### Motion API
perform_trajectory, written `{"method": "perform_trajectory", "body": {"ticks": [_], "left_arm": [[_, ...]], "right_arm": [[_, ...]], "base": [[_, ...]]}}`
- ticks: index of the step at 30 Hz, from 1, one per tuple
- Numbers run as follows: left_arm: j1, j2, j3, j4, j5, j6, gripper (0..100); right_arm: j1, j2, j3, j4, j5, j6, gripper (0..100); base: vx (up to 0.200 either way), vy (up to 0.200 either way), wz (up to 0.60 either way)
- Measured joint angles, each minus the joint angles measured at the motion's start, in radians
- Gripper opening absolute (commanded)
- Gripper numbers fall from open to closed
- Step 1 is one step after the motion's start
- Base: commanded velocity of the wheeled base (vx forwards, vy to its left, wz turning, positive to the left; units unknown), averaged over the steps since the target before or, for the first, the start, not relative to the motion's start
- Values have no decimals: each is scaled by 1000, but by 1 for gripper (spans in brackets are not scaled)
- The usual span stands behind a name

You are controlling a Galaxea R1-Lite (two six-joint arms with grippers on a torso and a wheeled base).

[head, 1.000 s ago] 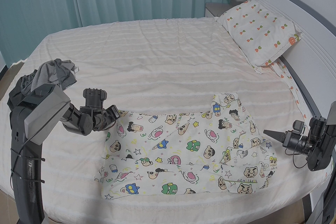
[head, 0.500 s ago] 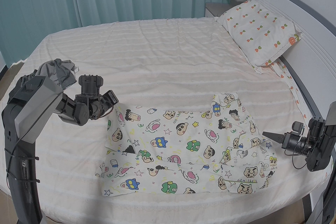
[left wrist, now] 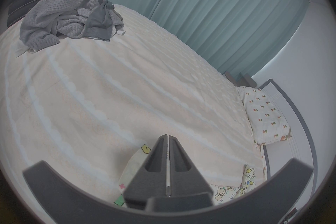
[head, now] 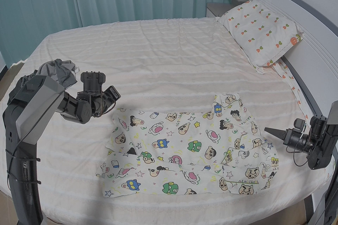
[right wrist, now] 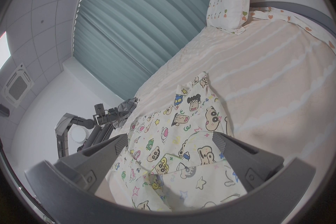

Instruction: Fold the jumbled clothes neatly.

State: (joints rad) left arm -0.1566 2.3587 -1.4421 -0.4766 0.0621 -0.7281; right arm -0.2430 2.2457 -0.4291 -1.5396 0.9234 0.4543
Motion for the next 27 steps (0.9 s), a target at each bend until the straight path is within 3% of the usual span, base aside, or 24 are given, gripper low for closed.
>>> {"method": "perform_trajectory", "body": {"ticks": [5,6,10,18,27], "left_arm": [[3,2,15,51,-5,9,0],[3,2,15,56,-6,14,100],[3,-1,18,66,-7,75,100],[13,16,24,75,-45,179,100],[-1,40,24,74,-61,207,100]], "right_arm": [[19,-5,-43,79,-30,9,100],[24,-6,-47,82,-38,9,100],[50,5,-36,63,-74,3,100],[67,41,32,-13,-79,-21,100],[69,52,54,-13,-75,-51,100]], "base": [[0,0,0],[0,0,0],[0,0,0],[0,0,0],[0,0,0]]}}
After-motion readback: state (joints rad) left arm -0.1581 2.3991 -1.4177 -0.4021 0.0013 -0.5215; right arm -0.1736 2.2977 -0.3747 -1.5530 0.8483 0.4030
